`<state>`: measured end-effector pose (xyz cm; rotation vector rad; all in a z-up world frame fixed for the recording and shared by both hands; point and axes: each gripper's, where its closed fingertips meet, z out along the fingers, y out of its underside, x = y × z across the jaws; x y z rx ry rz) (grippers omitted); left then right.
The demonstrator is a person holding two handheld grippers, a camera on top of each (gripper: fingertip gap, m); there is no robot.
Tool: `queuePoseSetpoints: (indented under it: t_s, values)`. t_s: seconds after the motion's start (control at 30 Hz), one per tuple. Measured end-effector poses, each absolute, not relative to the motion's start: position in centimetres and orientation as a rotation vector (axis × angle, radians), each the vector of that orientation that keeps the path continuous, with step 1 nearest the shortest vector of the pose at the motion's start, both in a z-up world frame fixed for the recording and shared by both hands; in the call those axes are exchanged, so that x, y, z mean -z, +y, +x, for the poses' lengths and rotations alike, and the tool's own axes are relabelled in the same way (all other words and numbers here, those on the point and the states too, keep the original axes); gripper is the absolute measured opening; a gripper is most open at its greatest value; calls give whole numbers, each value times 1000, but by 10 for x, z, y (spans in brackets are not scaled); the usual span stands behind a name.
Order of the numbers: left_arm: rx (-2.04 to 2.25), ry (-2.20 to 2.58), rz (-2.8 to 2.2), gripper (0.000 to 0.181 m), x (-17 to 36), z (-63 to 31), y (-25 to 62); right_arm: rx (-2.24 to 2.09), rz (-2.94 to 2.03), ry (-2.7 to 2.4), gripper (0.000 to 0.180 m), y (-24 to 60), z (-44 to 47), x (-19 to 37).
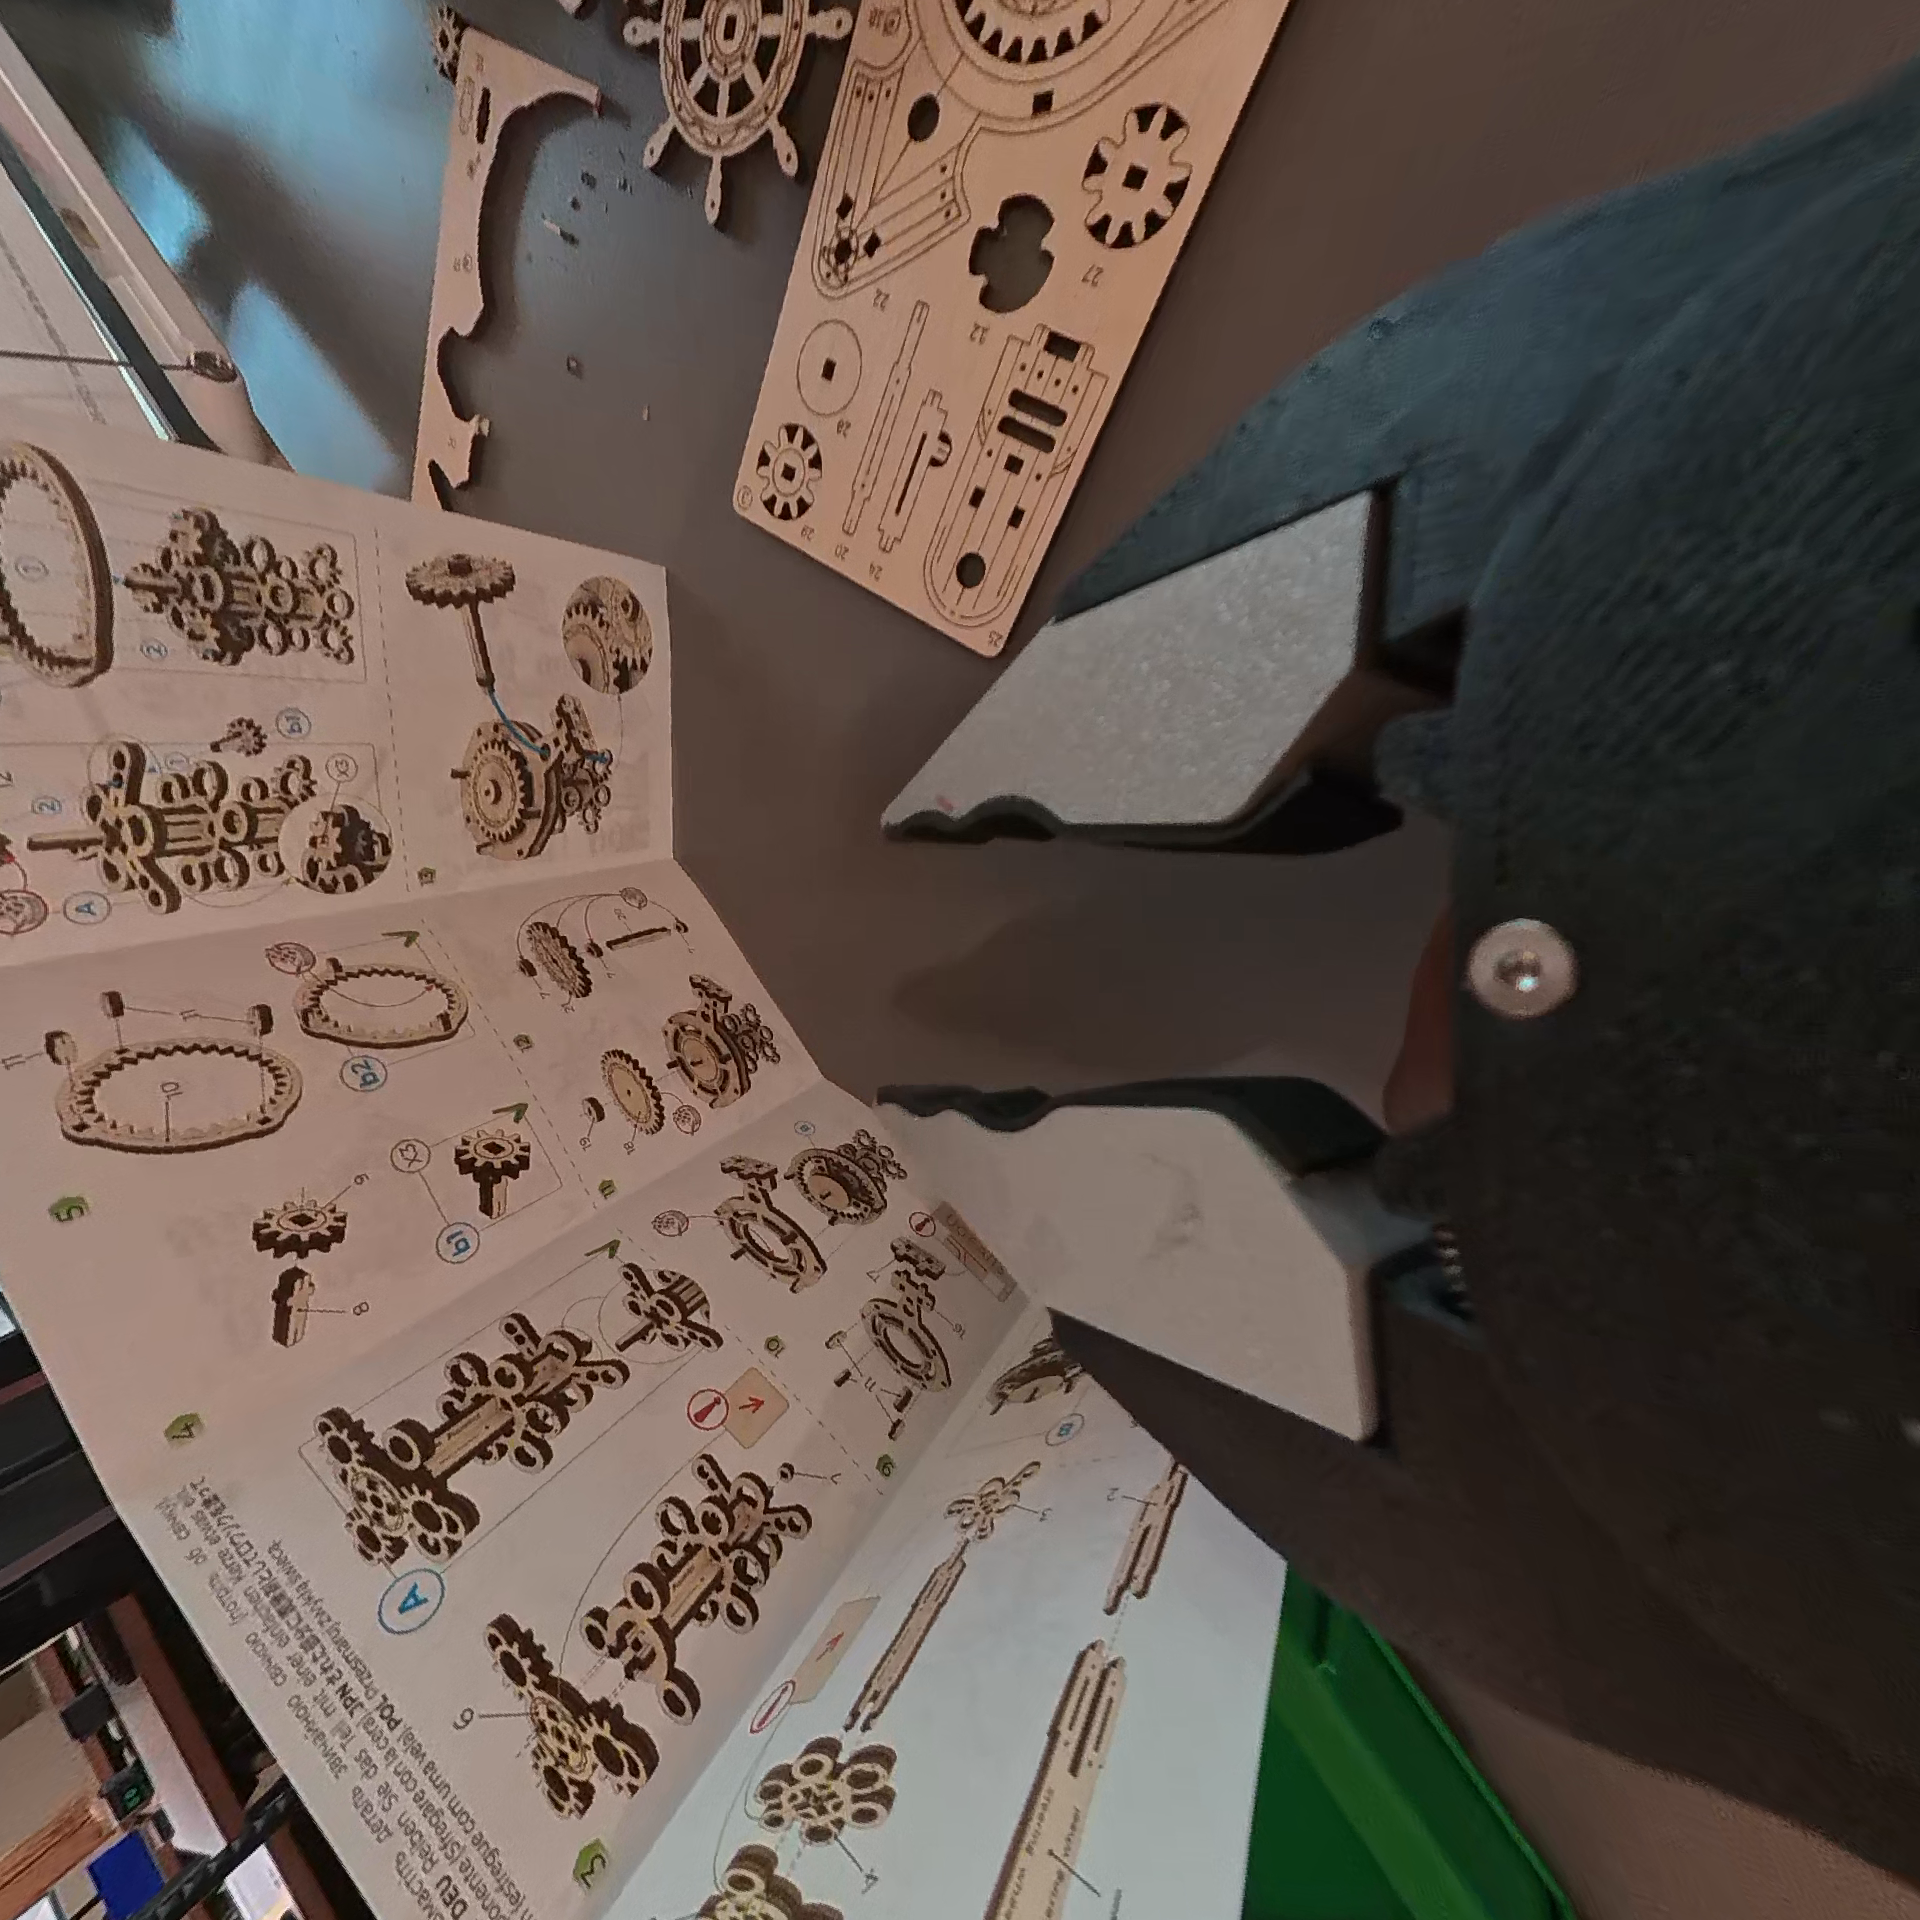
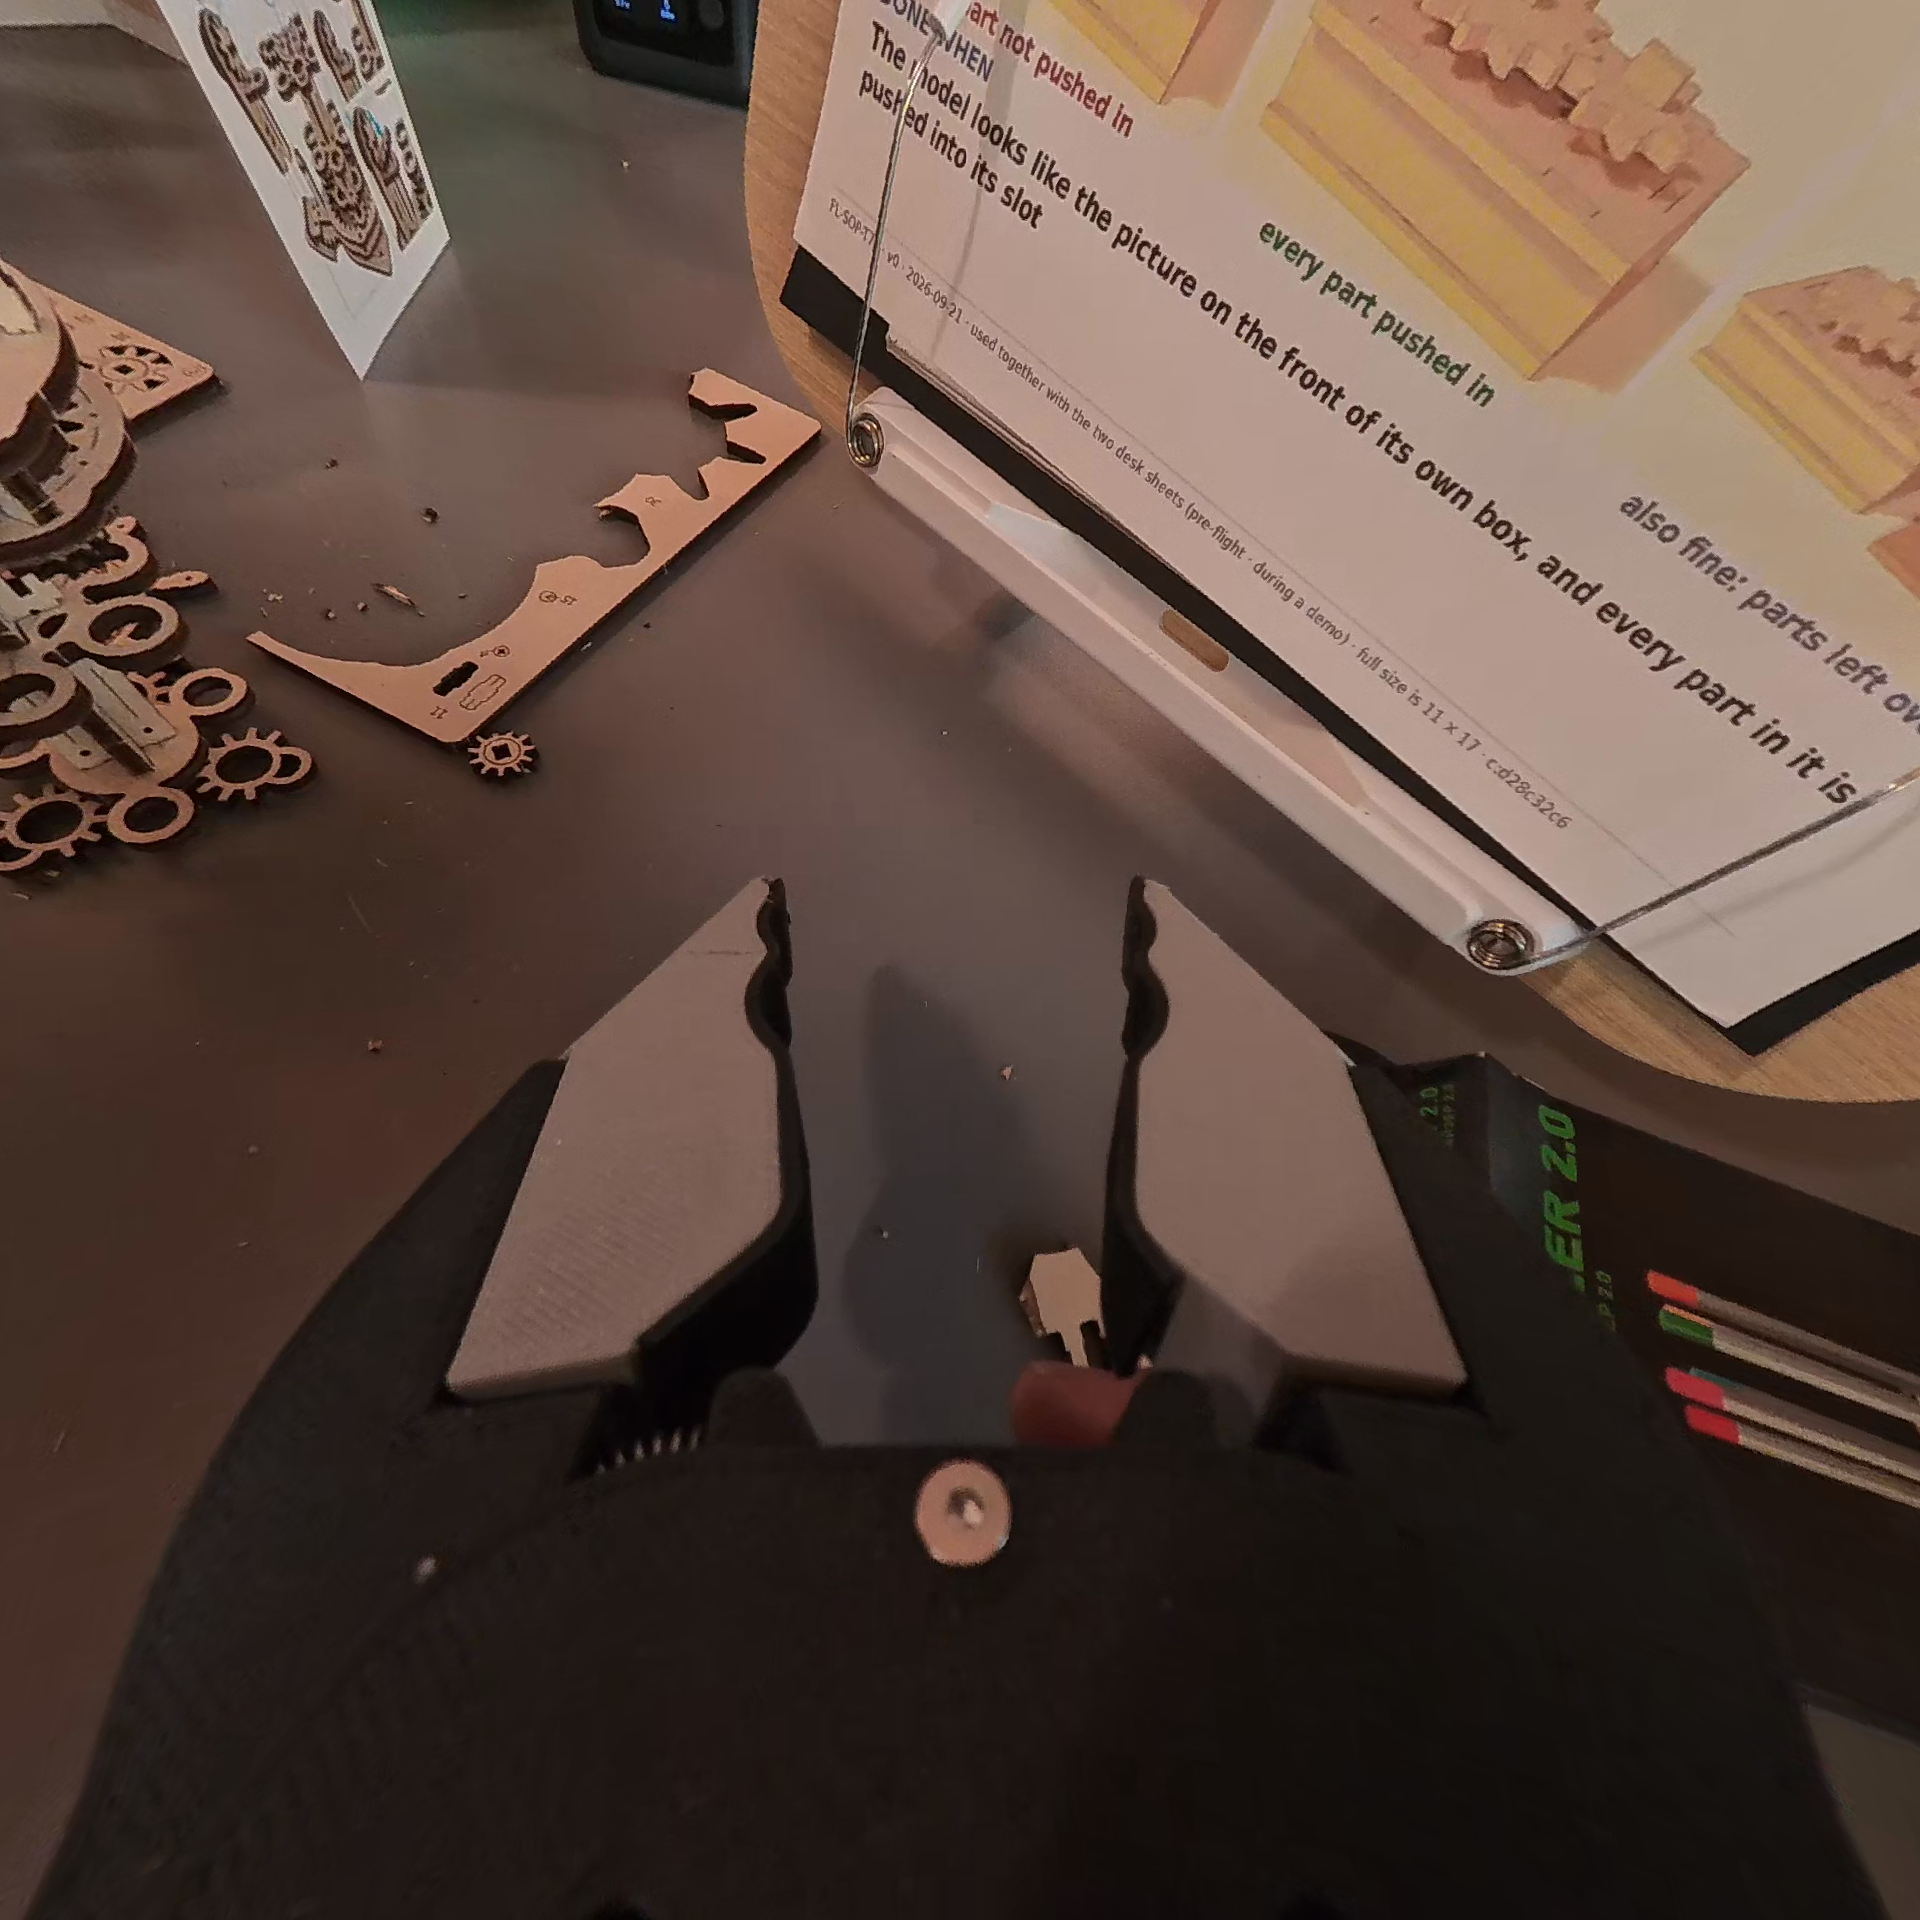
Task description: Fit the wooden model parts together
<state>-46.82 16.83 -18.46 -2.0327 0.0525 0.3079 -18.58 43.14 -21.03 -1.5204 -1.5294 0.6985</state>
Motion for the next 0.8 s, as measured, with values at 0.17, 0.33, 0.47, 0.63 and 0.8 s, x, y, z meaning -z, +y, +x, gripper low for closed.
queuePoseSetpoints:
  t_s: [0.17,0.33,0.47,0.63,0.8]
  values:
    - [-69,187,-2011,52,183,-425,171,-709,-1517,-1523,62,431,-188,209]
    - [306,342,-1951,51,170,-340,181,-724,-1514,-1497,62,432,-188,205]
    - [238,531,-2031,53,181,-293,200,-747,-1512,-1476,62,433,-187,202]
    - [289,581,-2188,57,222,-266,217,-761,-1506,-1478,63,429,-185,201]
    - [145,550,-2248,57,241,-267,232,-757,-1491,-1495,63,424,-184,201]
